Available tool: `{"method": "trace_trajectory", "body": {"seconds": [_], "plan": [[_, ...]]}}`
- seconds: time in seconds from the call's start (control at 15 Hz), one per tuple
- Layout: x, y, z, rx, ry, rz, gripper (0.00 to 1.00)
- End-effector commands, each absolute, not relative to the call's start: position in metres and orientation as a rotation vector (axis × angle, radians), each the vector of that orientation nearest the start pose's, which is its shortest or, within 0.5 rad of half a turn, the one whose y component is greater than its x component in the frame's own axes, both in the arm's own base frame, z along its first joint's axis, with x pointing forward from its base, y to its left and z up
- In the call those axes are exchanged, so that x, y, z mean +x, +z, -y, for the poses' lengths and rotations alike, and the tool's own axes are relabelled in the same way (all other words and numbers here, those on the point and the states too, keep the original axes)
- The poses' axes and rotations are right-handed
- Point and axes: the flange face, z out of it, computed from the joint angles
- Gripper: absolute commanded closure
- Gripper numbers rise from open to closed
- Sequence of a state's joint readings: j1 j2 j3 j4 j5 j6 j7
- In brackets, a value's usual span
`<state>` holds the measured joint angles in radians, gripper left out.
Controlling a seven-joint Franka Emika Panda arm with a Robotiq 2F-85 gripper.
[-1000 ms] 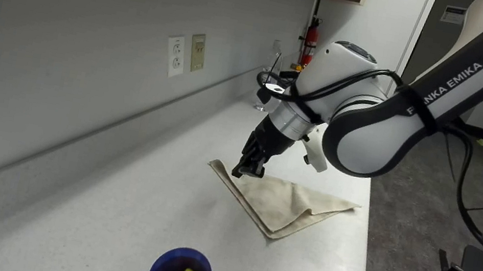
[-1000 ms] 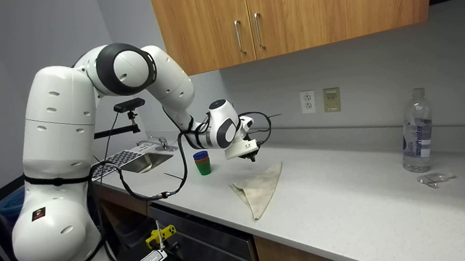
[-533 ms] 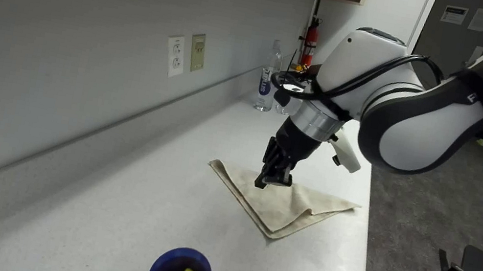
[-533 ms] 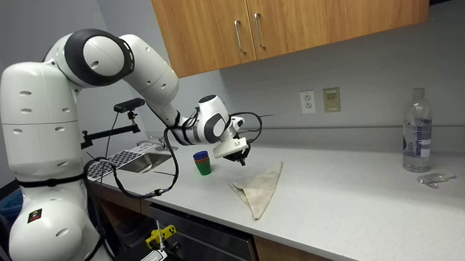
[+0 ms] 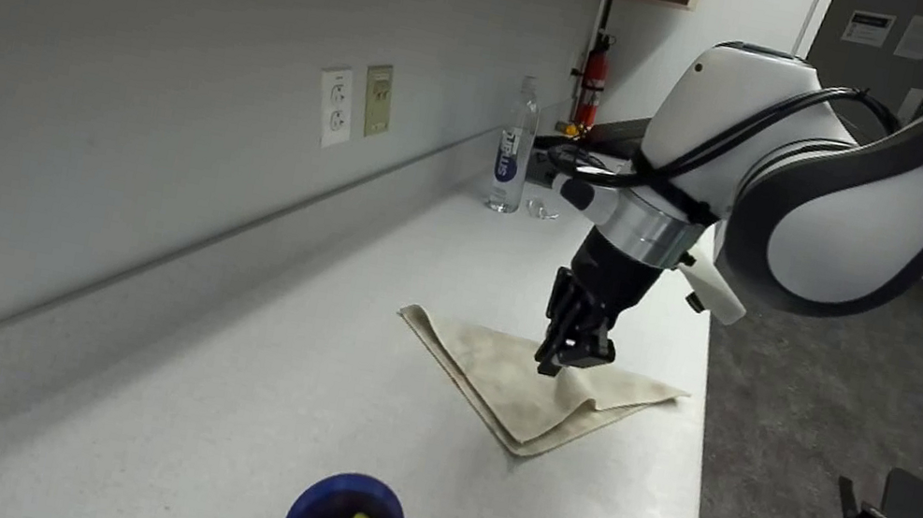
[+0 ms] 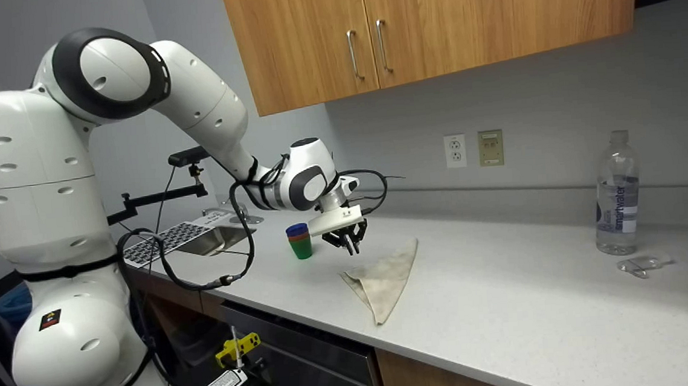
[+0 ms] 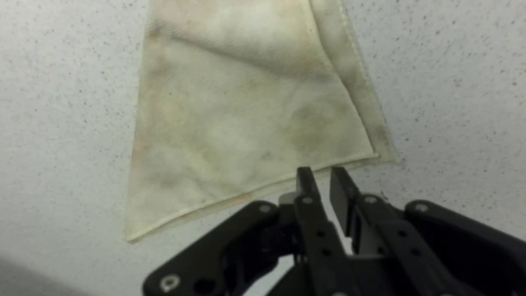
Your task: Unfold the white towel
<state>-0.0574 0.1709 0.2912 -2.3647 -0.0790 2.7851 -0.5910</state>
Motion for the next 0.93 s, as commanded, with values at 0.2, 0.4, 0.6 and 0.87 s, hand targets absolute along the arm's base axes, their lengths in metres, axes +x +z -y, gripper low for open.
{"method": "trace_trajectory", "body": {"seconds": [0.2,0.4,0.6,0.87], "plan": [[0.498,0.278,-0.109,-2.843,-0.35,1.372,0.28],[0.492,0.271,-0.1,-2.864,-0.315,1.399,0.06],[0.487,0.265,-0.088,-2.887,-0.278,1.458,0.0],[0.484,0.251,-0.074,-2.904,-0.245,1.547,0.0]]}}
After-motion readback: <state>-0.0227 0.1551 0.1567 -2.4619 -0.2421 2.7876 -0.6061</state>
